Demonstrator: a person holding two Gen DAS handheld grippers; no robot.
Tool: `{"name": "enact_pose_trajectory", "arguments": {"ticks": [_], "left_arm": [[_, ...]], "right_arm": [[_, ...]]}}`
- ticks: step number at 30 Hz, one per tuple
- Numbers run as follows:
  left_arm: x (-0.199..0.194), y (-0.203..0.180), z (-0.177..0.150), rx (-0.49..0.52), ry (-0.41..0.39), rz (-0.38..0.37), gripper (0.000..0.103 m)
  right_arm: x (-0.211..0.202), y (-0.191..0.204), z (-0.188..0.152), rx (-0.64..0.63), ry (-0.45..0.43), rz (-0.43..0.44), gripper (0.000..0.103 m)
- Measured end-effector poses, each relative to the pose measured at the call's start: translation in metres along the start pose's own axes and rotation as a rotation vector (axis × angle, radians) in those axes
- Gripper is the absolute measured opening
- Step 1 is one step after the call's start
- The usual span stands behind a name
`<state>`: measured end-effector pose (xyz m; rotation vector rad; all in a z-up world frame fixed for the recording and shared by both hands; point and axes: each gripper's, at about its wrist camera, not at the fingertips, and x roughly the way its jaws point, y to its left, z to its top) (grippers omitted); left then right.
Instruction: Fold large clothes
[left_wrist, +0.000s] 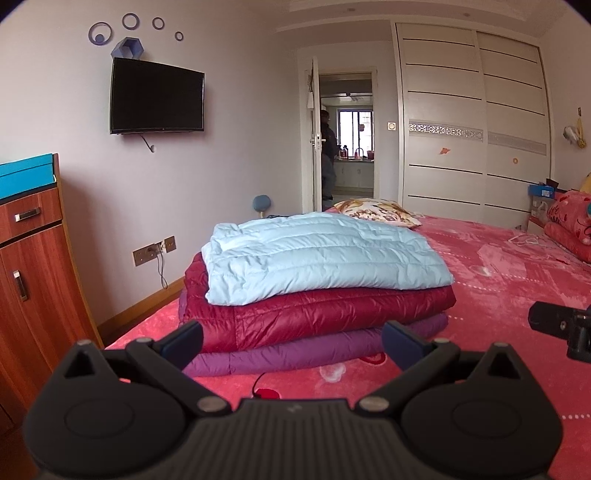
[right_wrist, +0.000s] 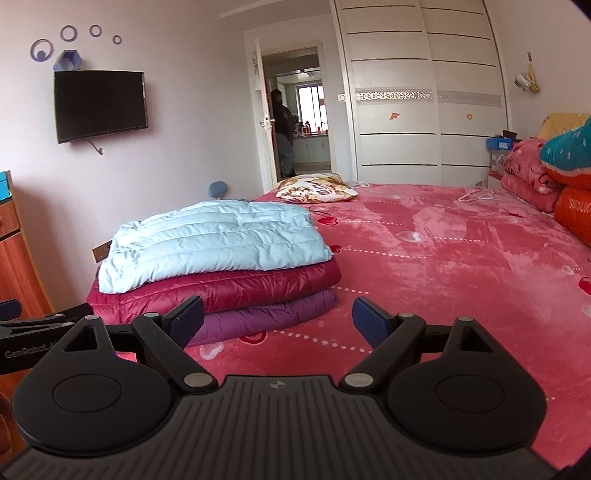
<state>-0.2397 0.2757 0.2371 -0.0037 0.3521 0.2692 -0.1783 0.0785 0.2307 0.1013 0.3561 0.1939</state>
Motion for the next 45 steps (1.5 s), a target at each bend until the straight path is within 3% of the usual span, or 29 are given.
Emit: {"name": "enact_pose_trajectory", "arguments": {"ticks": [45], "left_arm": [[0.015,0.013,-0.012,-0.024,0.060,0.012,0.102]], "right_arm": [[-0.014,-0.015,-0.011,-0.061,0.062,0.045,0.103]]}}
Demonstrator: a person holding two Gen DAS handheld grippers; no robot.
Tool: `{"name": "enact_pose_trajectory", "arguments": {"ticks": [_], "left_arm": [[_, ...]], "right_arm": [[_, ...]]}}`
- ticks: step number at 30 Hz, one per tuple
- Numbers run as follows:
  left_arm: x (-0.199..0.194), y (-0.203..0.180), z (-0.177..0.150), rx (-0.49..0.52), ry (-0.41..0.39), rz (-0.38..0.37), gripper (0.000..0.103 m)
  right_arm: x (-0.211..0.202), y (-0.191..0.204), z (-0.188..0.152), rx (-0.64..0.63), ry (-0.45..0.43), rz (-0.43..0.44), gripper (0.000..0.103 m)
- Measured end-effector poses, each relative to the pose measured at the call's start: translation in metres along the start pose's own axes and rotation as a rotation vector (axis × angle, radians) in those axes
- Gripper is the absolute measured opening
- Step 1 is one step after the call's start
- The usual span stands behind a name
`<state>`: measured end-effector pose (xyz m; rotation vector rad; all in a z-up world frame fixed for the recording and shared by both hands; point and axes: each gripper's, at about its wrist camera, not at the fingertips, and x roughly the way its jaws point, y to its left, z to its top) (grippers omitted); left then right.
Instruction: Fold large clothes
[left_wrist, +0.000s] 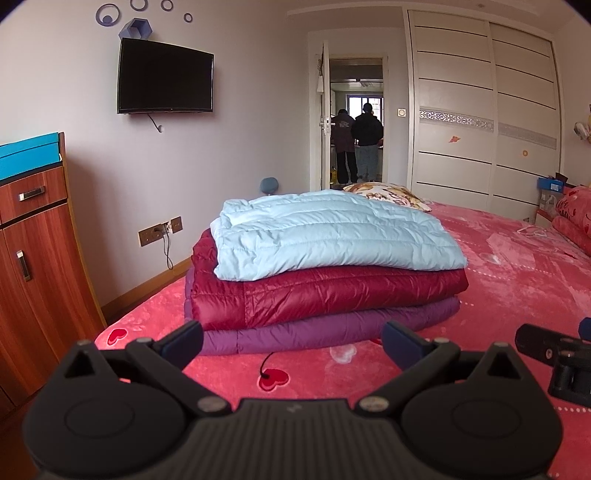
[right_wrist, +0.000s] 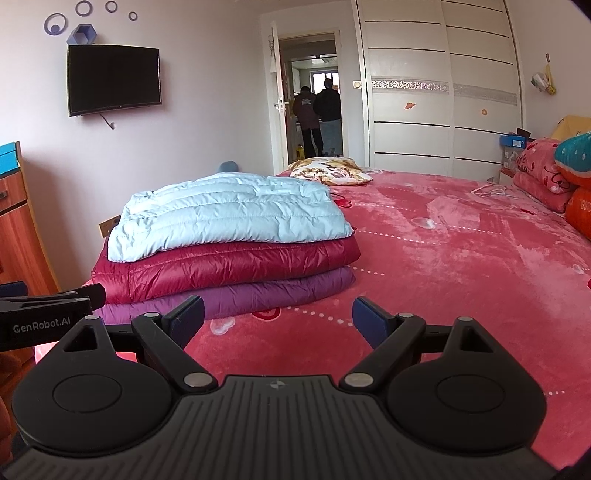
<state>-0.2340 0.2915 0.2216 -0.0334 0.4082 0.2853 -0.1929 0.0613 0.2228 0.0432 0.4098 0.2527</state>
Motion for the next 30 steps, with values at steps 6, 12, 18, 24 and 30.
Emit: {"name": "enact_pose_trajectory", "arguments": {"ticks": [6,12,18,24,30], "left_arm": [[0.0008,-0.0005,-0.0005,0.004,-0.007,-0.001,0.102],[0.0006,-0.0005,-0.0011,0.002,-0.014,-0.007,0.102],[0.0016,-0.0015,-0.0034,-0.004,-0.009,-0.016,0.102],[0.0039,-0.0046,-0.0055,-0.002,-0.012,-0.028,0.102],[0.0068,-0.0081,-0.0080,0.003,-0.002,-0.050,0.102]], "right_arm": [[-0.0002,-0.0005,-0.0005,-0.005,0.006,0.004,0.103],[0.0000,-0.0008,-0.0005,-0.007,0.006,0.002,0.103],[0.0010,-0.0038,-0.0015,-0.002,0.012,0.002,0.103],[0.0037,-0.0051,-0.0024,-0.003,0.021,0.005,0.103],[0.0066,-0.0079,-0.0040,0.003,0.033,0.007,0.103]]}}
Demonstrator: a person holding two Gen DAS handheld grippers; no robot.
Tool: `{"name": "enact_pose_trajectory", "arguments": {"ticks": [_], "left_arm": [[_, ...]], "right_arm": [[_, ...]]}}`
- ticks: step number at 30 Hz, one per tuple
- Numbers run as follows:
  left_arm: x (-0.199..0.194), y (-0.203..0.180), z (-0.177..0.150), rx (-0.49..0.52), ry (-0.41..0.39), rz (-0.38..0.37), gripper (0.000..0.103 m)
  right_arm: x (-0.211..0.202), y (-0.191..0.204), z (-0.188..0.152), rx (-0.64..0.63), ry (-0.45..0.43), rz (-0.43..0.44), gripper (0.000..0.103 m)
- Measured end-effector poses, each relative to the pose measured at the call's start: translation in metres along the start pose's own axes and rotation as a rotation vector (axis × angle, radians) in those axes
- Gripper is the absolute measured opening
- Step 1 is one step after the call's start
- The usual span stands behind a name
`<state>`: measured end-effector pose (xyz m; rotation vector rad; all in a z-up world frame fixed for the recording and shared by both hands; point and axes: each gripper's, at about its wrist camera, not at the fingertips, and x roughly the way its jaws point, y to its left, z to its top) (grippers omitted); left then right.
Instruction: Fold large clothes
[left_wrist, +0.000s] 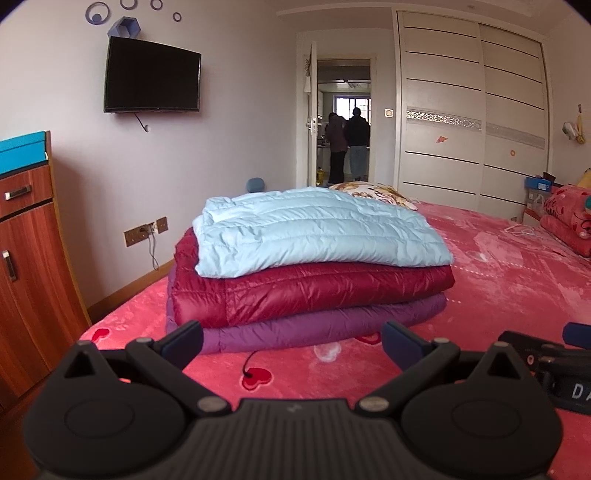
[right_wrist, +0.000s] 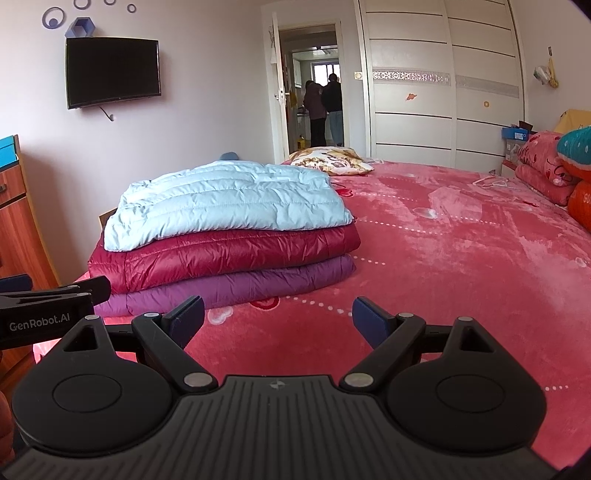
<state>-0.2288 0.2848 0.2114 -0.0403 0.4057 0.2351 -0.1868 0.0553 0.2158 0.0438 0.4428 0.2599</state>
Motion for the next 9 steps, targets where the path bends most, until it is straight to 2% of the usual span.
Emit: {"name": "enact_pose_trajectory", "arguments": {"ticks": [9], "left_arm": [[0.0092,-0.0068,-0.0057,0.005,0.033,-0.031,0.102]], "right_arm": [[0.0041,-0.0076,-0.0001,0.028,0.000,-0.007,0.103]]}}
